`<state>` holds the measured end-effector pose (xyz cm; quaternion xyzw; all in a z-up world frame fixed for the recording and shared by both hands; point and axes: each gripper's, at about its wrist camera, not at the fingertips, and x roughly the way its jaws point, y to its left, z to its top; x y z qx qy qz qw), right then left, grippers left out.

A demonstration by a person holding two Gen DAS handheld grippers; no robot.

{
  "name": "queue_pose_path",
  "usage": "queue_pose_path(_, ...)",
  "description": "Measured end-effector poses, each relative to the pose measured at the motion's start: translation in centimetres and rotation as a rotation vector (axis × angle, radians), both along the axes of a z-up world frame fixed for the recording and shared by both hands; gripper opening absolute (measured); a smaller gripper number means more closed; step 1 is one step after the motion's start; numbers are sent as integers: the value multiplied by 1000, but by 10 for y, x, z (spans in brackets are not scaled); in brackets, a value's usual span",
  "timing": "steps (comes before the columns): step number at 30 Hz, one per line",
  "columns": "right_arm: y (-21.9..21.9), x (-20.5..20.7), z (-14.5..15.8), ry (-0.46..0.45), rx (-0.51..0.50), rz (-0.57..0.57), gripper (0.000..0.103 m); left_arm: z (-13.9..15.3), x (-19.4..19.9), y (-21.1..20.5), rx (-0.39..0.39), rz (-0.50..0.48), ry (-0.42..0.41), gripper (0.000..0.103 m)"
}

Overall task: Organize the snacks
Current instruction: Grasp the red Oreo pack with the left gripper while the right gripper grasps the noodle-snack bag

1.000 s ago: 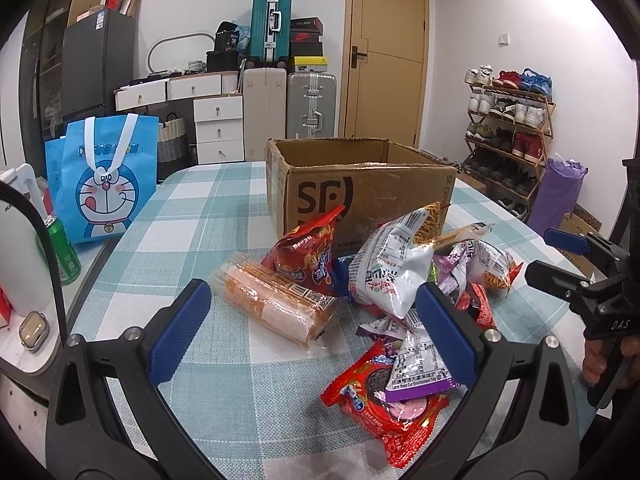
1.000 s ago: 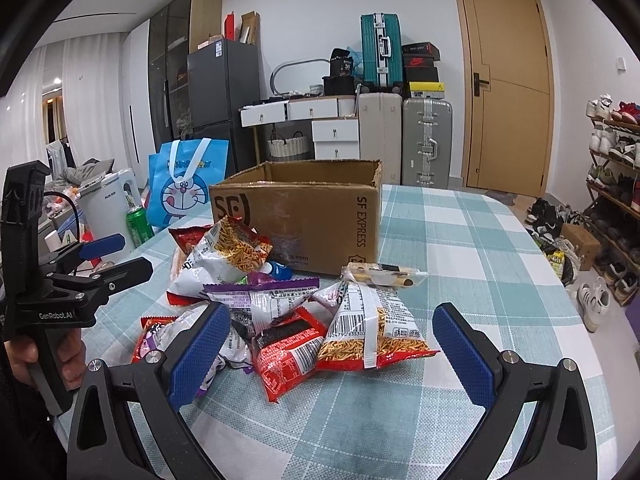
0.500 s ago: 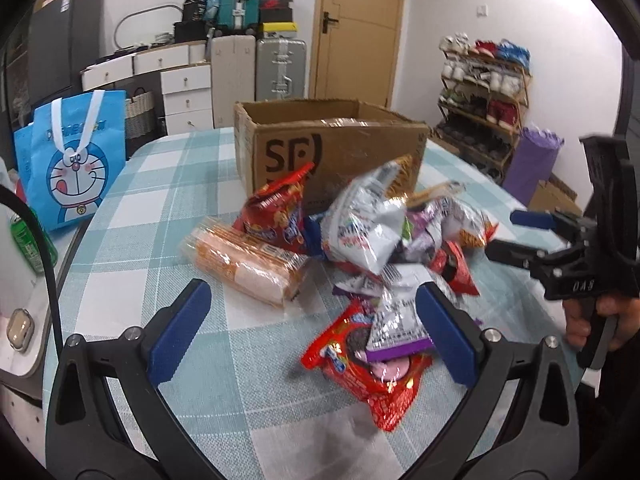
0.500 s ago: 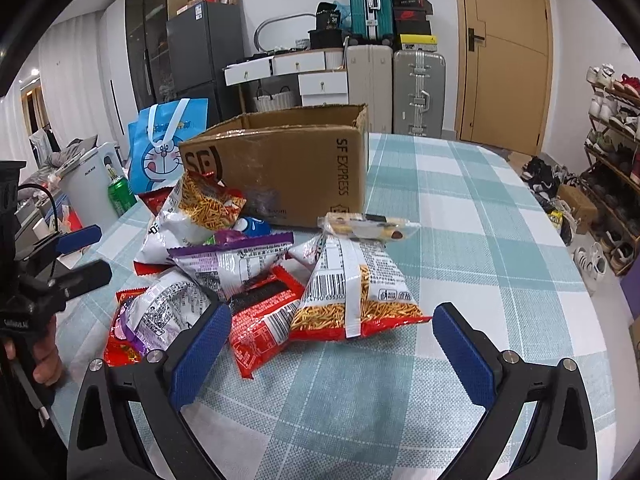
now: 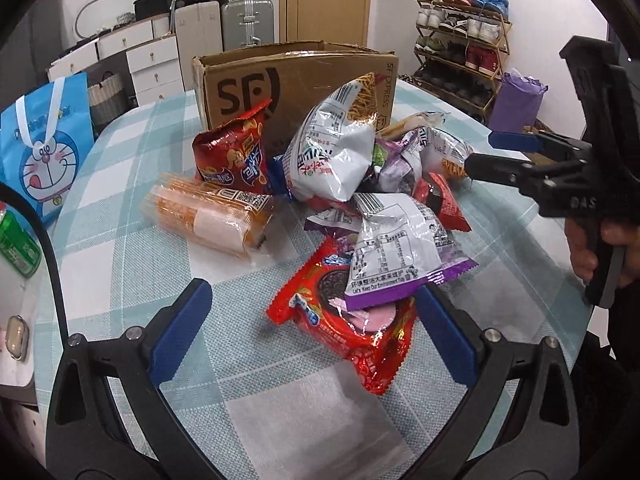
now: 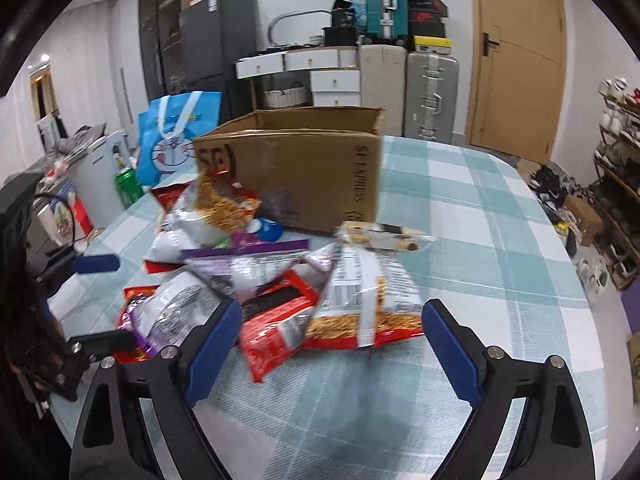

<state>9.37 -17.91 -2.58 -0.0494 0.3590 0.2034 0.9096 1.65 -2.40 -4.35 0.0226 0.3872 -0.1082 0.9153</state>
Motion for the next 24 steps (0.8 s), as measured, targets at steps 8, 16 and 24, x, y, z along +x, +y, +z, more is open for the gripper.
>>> queue_pose_path(8,-13,28,-14,79,26,-57,90,-2,3,-2,-29,-57,26,102)
queue_pose_path(16,-10,56,-23,147,39,-73,82,-10,11,-14,0,-90,62,102)
queue_pose_path(24,-14,60,-29,165,50,-71,62,-19,19,-14,-14,-93,128,101)
